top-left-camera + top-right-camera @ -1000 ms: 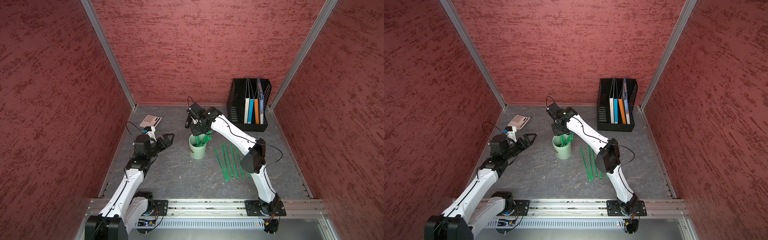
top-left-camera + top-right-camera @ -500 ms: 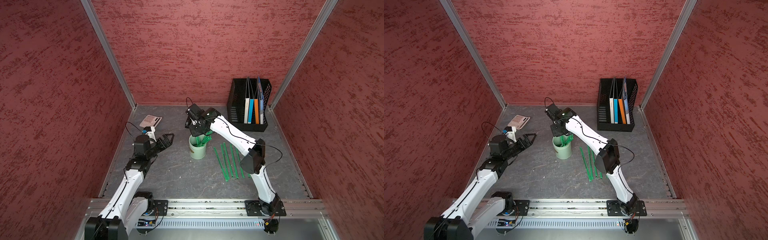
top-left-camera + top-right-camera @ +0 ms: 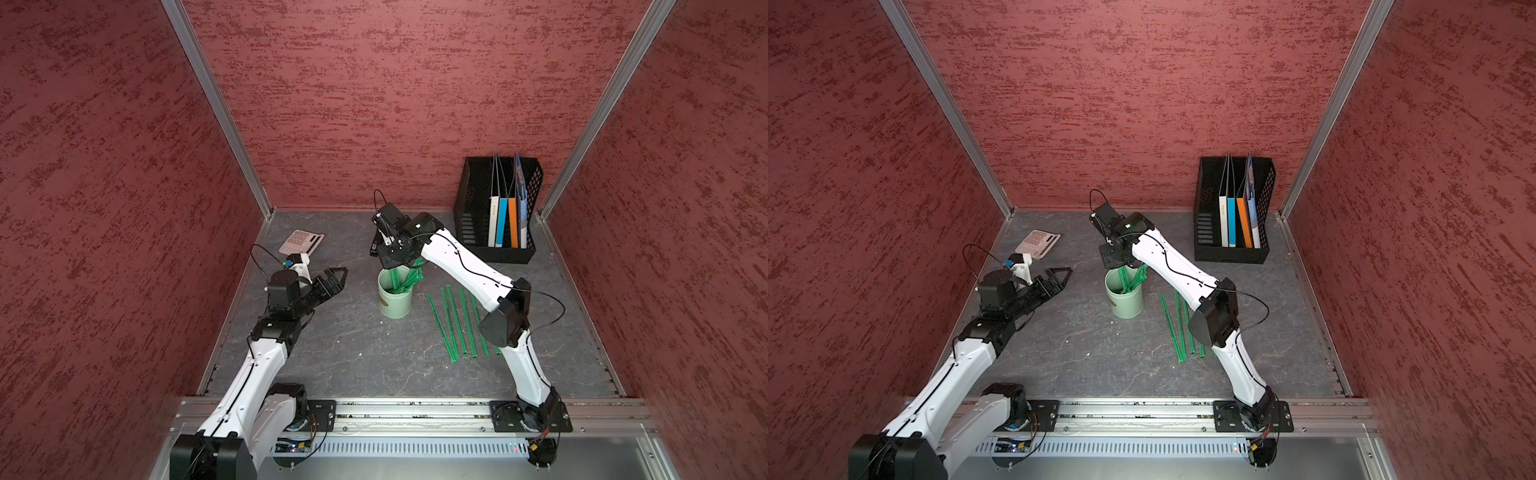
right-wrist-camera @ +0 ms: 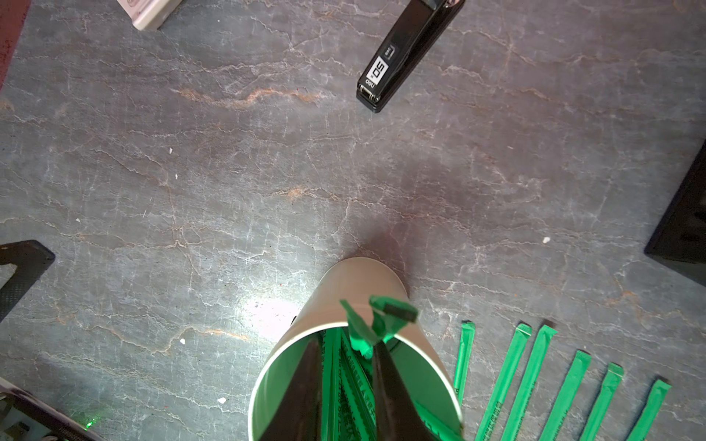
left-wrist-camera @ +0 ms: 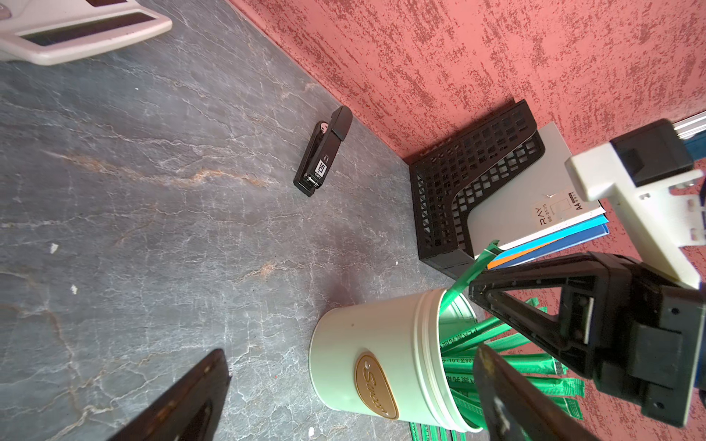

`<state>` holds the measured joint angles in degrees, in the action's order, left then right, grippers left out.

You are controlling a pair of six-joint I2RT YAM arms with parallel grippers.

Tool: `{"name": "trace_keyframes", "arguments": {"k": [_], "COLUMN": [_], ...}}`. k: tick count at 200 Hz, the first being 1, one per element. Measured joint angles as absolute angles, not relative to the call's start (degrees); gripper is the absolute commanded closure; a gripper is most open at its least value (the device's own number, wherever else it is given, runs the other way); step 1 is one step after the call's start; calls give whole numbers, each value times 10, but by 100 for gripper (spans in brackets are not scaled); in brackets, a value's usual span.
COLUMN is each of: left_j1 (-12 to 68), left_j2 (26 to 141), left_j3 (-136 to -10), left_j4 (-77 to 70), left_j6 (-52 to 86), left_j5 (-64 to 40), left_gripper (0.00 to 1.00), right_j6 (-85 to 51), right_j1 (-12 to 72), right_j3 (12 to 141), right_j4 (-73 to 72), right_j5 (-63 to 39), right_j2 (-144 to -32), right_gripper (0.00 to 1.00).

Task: Take the straws out of the storage container
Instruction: Pick up the straw from the container.

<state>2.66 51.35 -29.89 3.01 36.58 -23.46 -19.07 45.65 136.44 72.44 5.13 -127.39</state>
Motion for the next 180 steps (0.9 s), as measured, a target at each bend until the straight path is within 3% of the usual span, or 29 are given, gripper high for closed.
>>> {"name": "trace_keyframes", "arguments": {"k": [102, 180], "left_j1": [25, 22], "left_j2": [513, 512], "left_j3": [-299, -299], "left_j4": [31, 34], "left_j6": [366, 366], "left_j5": [-234, -235], "left_gripper": [0, 0], "right_j6": [-190, -186], "right_j1": [455, 451], "right_j3": [1365, 1364], "right_j4": [724, 723], "right_j5": [36, 22], "right_j2": [-1284, -1292], "right_gripper": [78, 70]}}
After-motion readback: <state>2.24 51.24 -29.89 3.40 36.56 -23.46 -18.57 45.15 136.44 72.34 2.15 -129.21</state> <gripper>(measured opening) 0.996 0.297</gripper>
